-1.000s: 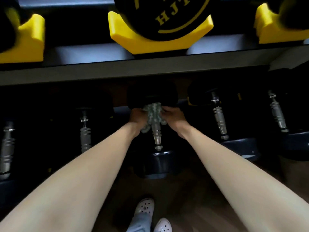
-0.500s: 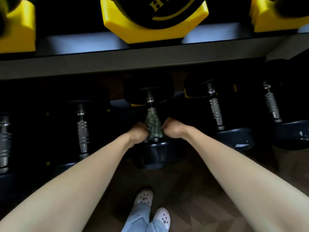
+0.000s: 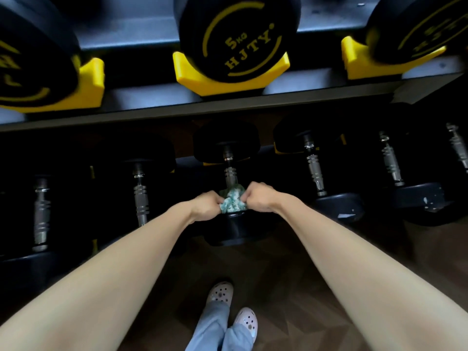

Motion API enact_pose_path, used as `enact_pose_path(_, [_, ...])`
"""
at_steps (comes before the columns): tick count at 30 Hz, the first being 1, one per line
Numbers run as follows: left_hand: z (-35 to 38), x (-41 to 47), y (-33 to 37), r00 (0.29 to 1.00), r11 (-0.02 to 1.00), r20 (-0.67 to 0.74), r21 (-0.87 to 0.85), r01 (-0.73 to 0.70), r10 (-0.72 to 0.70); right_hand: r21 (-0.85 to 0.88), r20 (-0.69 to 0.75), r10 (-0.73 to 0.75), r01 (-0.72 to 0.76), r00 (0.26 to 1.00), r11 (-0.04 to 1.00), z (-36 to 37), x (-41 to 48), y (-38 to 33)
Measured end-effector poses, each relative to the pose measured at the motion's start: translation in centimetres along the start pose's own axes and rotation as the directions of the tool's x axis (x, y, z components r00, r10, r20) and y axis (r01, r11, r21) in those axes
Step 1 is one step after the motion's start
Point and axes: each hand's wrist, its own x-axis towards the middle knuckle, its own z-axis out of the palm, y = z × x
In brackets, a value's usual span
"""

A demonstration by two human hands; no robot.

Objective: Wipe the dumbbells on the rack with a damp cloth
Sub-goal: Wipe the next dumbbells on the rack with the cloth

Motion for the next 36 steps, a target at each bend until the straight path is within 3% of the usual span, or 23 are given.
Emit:
enact_pose_path(6, [-3.9,-3.0,-0.7,1.0,1.0,0.004,0.003,0.005,-0.005,0.193,0.053,0.002,-0.012,0.999,0.981,-1.6,-0.9,-3.5])
enact_pose_path(8, [-5.4,-2.7,-1.7,0.977,0.998,-0.214,0.057,0.036,-0.023,0.154,-0.024,-0.028,0.031,0.999,0.988,-1.3,0.3,-4.7])
enact_pose_path(10, [-6.3,-1.5,-3.0,0.876,0.993,-0.477,0.046,0.113,-0.077,0.108,-0.161,-0.099,0.117,0.982,0.987,-0.6,1.9,-5.4])
enact_pose_path(12, [-5.7,0.5,-4.8,0.814,0.988,-0.565,-0.009,0.155,-0.133,0.061,-0.247,-0.131,0.15,0.96,0.987,0.1,3.1,-6.2])
enact_pose_path(14, [-4.1,2.8,-6.4,0.838,0.988,-0.528,-0.016,0.156,-0.141,0.022,-0.266,-0.143,0.155,0.953,0.988,0.6,3.8,-6.7])
enact_pose_path(17, [-0.6,5.4,-7.3,0.937,0.983,-0.312,0.043,0.178,-0.156,-0.025,-0.243,-0.133,0.13,0.961,0.991,1.4,5.3,-5.8])
enact_pose_path(20, [2.8,6.4,-7.1,0.978,0.987,-0.141,0.038,0.159,-0.153,-0.044,-0.214,-0.096,0.088,0.972,0.995,2.3,6.6,-3.8])
enact_pose_path(24, [2.2,6.6,-6.4,0.949,0.948,-0.044,-0.078,0.308,-0.312,0.066,-0.28,-0.077,0.099,0.957,0.993,2.2,7.0,-2.6])
enact_pose_path(27, [1.0,5.8,-5.0,0.971,0.9,0.059,-0.367,0.236,-0.231,0.148,-0.35,-0.059,0.118,0.935,0.982,1.5,6.2,-2.1])
enact_pose_path(30, [1.0,5.5,-2.4,0.987,0.69,-0.047,-0.72,0.074,-0.155,0.215,-0.507,-0.061,0.195,0.86,0.957,0.7,5.4,-0.5])
enact_pose_path(32, [0.7,6.2,-0.7,0.962,0.564,-0.199,-0.823,-0.062,-0.186,0.232,-0.604,-0.003,0.18,0.797,0.956,0.3,5.4,0.9])
enact_pose_path(34, [0.2,6.7,0.1,0.924,0.587,-0.331,-0.793,-0.161,-0.193,0.295,-0.631,0.064,0.164,0.773,0.941,0.2,5.9,1.8])
enact_pose_path(36, [0.3,7.0,-0.1,0.925,0.716,-0.364,-0.675,-0.178,-0.113,0.332,-0.515,0.12,0.068,0.849,0.941,0.5,6.5,2.5])
